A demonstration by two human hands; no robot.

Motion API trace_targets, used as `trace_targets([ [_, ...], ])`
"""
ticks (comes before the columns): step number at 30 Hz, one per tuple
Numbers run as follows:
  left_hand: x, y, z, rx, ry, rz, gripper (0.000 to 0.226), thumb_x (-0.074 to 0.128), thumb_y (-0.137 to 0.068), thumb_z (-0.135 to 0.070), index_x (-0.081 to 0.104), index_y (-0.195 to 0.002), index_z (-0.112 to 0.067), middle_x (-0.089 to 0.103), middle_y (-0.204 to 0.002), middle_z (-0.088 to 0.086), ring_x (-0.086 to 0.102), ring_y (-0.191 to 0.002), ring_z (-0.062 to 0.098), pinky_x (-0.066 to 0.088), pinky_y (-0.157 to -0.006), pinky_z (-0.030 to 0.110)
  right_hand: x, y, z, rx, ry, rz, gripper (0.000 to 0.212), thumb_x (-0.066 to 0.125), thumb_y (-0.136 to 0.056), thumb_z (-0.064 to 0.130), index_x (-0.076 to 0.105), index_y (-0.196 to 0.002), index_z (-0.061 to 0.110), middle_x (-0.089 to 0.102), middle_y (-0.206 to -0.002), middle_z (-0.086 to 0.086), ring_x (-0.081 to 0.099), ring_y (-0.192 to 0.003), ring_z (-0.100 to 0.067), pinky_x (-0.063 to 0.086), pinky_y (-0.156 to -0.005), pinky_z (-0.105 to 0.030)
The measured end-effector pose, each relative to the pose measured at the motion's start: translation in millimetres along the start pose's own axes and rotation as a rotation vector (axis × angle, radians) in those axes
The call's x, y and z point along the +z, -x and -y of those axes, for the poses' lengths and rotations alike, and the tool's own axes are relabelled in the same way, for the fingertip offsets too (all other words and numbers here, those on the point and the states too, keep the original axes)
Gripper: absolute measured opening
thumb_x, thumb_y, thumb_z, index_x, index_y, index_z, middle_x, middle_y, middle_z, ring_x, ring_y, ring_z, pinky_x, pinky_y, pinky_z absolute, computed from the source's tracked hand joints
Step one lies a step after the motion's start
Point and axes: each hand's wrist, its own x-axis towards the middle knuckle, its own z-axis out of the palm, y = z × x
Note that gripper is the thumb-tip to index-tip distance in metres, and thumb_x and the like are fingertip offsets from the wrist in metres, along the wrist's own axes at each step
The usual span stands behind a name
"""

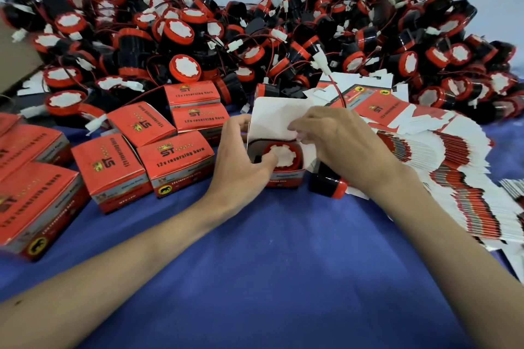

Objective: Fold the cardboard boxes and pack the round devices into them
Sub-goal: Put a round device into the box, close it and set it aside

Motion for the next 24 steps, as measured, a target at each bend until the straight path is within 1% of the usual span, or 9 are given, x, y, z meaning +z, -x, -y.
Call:
trace_targets([
  [2,0,2,-1,0.059,-0.001,-0.076,0.057,0.069,-0.075,0.001,0.04,-0.115,-0.026,0.051,-0.119,-0.002,0.052,-0.109,0.009,0.05,-0.088,0.022,3,-1,2,0.015,-0.002,-0.07,0.018,0.055,-0.093,0.002,0.069,-0.105,0.005,0.07,-0.095,-0.011,0.065,-0.087,-0.033,0.051,-0.073,-0.046],
  [4,0,3,-1,0.109,0.003,-0.136,0.063,0.069,-0.071,0.006,0.04,-0.116,-0.027,0.049,-0.121,0.001,0.05,-0.111,0.006,0.046,-0.088,0.015,5,-1,5,-0.011,-0.031,-0.074,0.013,0.058,-0.093,0.005,0.071,-0.094,0.004,0.07,-0.09,-0.009,0.064,-0.084,-0.03,0.05,-0.074,-0.043],
  [6,1,4,0,0.15,-0.006,-0.19,0.067,0.069,-0.069,0.008,0.039,-0.116,-0.029,0.047,-0.121,0.0,0.046,-0.11,-0.003,0.041,-0.088,0.009,4,0,4,-0.073,-0.071,-0.031,0.017,0.058,-0.094,0.008,0.074,-0.097,0.005,0.066,-0.099,-0.008,0.064,-0.087,-0.026,0.05,-0.079,-0.04],
  [9,1,2,2,0.164,-0.02,-0.204,0.068,0.067,-0.068,0.009,0.038,-0.119,-0.025,0.043,-0.122,0.002,0.043,-0.11,-0.003,0.038,-0.092,0.011,-1,1,2,-0.123,-0.109,0.056,0.026,0.053,-0.095,0.008,0.071,-0.113,0.008,0.054,-0.107,-0.008,0.06,-0.087,-0.026,0.048,-0.079,-0.039],
  [12,2,-1,5,0.166,-0.047,-0.179,0.071,0.066,-0.069,0.01,0.034,-0.121,-0.025,0.036,-0.121,-0.001,0.038,-0.11,-0.011,0.036,-0.092,0.007,-6,2,1,-0.127,-0.16,0.06,0.035,0.059,-0.09,-0.003,0.062,-0.125,0.003,0.065,-0.1,-0.012,0.063,-0.089,-0.028,0.05,-0.081,-0.04],
  [14,3,-2,7,0.171,-0.049,-0.161,0.072,0.065,-0.07,0.01,0.032,-0.122,-0.026,0.033,-0.12,-0.003,0.035,-0.108,-0.017,0.035,-0.09,0.004,-7,2,3,-0.128,-0.176,0.023,0.03,0.065,-0.084,-0.005,0.07,-0.113,0.002,0.072,-0.09,-0.009,0.067,-0.084,-0.025,0.053,-0.076,-0.042],
  [17,3,-2,9,0.167,-0.044,-0.16,0.072,0.065,-0.071,0.01,0.032,-0.124,-0.026,0.032,-0.117,-0.013,0.035,-0.108,-0.018,0.035,-0.09,0.003,-8,3,5,-0.103,-0.146,0.012,0.013,0.07,-0.083,0.01,0.077,-0.094,0.01,0.074,-0.085,-0.003,0.066,-0.082,-0.021,0.053,-0.073,-0.041],
  [21,3,2,7,0.189,-0.064,-0.217,0.075,0.065,-0.067,0.009,0.036,-0.128,-0.023,0.034,-0.118,-0.008,0.039,-0.114,-0.007,0.036,-0.095,0.007,-11,8,3,-0.08,-0.083,0.07,0.02,0.063,-0.09,0.034,0.076,-0.102,0.025,0.073,-0.096,0.0,0.062,-0.097,-0.019,0.052,-0.082,-0.04],
  [24,2,4,4,0.232,-0.067,-0.261,0.078,0.064,-0.064,0.01,0.036,-0.127,-0.027,0.037,-0.119,-0.005,0.041,-0.114,-0.003,0.035,-0.096,0.009,-10,8,7,-0.067,-0.035,0.094,0.024,0.057,-0.094,0.038,0.075,-0.105,0.027,0.069,-0.105,0.008,0.059,-0.104,-0.017,0.05,-0.083,-0.039],
])
